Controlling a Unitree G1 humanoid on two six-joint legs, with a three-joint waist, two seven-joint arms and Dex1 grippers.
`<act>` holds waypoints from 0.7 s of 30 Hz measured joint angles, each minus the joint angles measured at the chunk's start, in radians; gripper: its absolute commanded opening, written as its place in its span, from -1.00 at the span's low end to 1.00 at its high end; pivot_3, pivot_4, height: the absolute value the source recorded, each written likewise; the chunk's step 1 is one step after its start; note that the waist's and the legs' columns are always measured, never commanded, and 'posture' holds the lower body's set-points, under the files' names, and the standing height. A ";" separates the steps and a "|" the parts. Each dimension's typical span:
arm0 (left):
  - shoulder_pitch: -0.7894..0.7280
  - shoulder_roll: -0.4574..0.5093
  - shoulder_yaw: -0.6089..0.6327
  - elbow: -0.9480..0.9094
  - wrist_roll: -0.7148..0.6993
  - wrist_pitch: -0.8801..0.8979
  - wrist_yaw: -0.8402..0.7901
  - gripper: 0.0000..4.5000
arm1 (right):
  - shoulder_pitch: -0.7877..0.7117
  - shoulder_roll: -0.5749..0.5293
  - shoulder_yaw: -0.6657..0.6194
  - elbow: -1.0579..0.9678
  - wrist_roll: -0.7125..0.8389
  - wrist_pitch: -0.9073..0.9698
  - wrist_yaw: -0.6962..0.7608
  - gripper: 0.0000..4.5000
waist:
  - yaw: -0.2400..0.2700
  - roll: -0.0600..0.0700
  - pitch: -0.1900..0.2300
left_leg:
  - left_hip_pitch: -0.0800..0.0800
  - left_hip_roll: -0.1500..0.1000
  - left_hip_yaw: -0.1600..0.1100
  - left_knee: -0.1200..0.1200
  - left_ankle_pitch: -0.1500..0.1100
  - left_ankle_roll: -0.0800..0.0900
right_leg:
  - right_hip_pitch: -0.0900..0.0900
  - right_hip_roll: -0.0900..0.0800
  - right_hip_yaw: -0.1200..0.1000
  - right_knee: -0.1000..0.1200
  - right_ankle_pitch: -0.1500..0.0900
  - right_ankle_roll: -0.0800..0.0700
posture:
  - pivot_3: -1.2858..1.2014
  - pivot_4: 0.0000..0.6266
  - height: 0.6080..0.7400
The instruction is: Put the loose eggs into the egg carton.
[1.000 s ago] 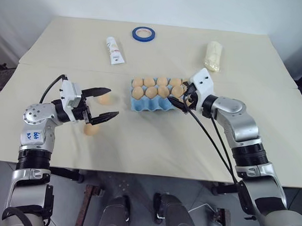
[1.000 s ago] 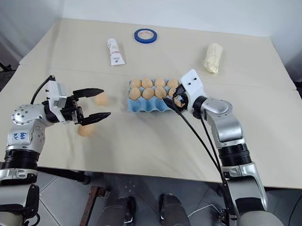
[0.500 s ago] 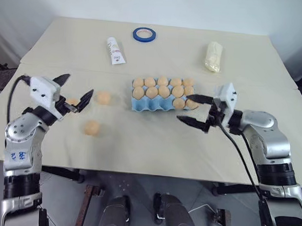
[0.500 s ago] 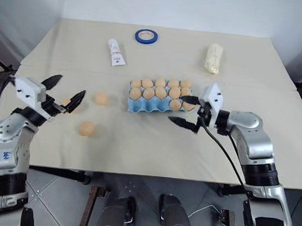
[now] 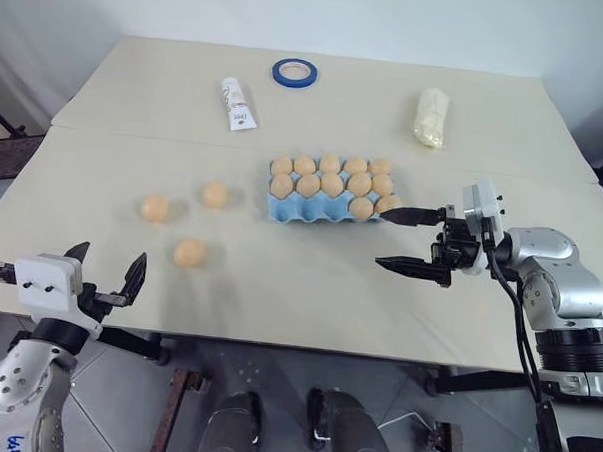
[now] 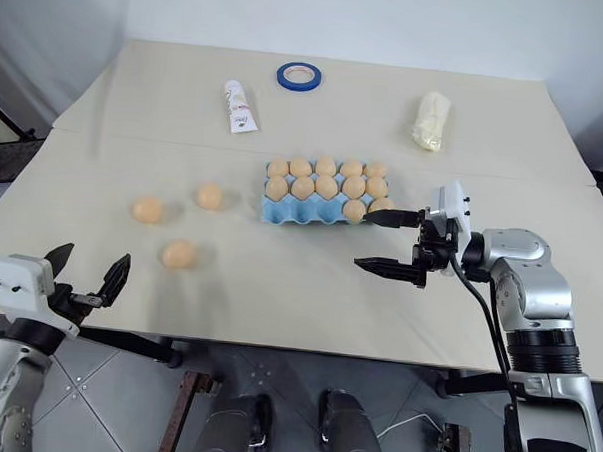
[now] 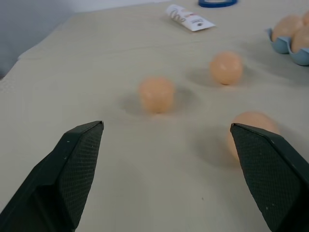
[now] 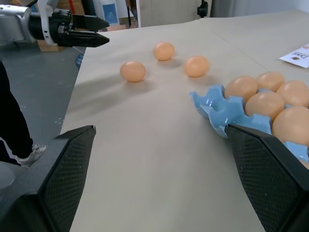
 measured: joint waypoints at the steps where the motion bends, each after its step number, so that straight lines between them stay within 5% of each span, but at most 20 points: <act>1: 0.003 -0.007 -0.013 -0.017 0.001 0.002 0.007 1.00 | 0.000 0.000 0.000 0.000 0.000 0.003 0.000 0.99 | -0.001 0.000 0.000 | 0.000 0.000 0.000 0.000 0.001 0.001 | 0.000 0.000 0.000 0.000 0.000 0.000 | 0.03 -0.52 1.00; 10: -0.033 -0.004 -0.108 -0.032 0.012 0.030 0.021 1.00 | -0.021 -0.004 0.001 0.000 0.000 0.018 0.006 0.99 | -0.003 0.000 0.000 | 0.000 0.001 0.000 0.000 0.001 0.001 | 0.000 0.001 0.000 -0.001 0.000 0.000 | 0.03 -0.52 1.00; 21: -0.248 0.022 -0.270 0.207 0.105 0.087 0.024 1.00 | 0.012 -0.008 0.001 -0.072 0.001 0.058 -0.035 0.99 | -0.004 0.000 0.000 | 0.000 0.001 0.000 -0.001 0.001 0.002 | 0.000 0.002 0.000 -0.001 0.000 0.001 | 0.03 -0.52 1.00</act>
